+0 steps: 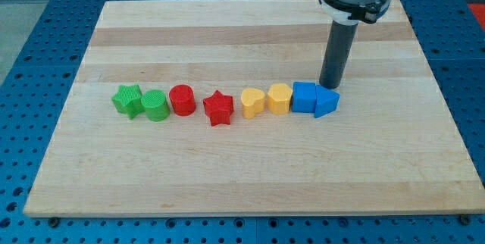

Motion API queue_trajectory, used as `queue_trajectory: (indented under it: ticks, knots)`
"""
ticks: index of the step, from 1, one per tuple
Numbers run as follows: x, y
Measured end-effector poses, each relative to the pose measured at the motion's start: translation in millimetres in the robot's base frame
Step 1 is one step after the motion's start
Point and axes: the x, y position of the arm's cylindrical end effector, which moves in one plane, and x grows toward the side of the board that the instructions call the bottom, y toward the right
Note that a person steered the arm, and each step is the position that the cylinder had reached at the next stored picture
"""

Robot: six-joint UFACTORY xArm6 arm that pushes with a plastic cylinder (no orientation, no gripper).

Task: Move the green star to bottom left

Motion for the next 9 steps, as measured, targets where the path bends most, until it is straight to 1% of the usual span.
queue_trajectory:
  ticks: [1,2,3,4,5,6,7,8,9]
  knots:
    - [0.0,0.0]
    - [-14.0,0.7]
    - [-65.0,-17.6]
    - [-93.7,-79.9]
    - [-84.4,-159.9]
    - [-72.9,-200.9]
    - [-72.5,-203.1]
    - [-44.8,-259.0]
    - [-44.6,-267.8]
